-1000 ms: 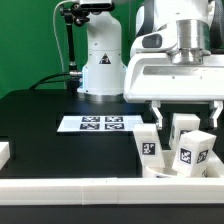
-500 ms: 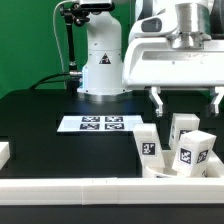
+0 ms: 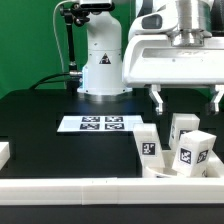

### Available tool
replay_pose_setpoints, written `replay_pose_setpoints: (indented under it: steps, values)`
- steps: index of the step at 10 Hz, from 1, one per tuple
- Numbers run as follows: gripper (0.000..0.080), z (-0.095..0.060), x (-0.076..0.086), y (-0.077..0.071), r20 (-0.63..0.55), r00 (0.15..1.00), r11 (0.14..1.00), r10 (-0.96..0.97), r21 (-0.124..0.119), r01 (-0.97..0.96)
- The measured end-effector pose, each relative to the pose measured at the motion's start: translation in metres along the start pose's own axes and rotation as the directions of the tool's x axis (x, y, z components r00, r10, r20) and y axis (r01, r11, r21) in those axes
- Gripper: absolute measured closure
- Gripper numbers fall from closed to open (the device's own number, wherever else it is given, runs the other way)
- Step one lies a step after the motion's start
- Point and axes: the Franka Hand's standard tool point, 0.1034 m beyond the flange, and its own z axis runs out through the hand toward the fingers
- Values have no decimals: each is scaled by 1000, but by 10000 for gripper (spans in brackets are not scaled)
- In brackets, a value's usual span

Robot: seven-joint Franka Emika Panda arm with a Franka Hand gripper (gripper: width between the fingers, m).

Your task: Assemble stool

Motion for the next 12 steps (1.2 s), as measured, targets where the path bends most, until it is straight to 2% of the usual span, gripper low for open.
replay_pose_setpoints:
  steps: [2,4,6,8,11,12]
  values:
    - [151,2,-2,-5,134,991,1000,1,3,-2]
    - [151,3,-5,-1,272,962,1000,13,-2,-13]
    - [151,3,-9,0,349,937,1000,16,-5,-16]
    - [151,5,-13,1,347,938,1000,20,-8,-18]
    - [151,6,-21,-6,356,934,1000,22,-8,-21]
    - [242,6,-21,-6,356,934,1000,22,-7,-21]
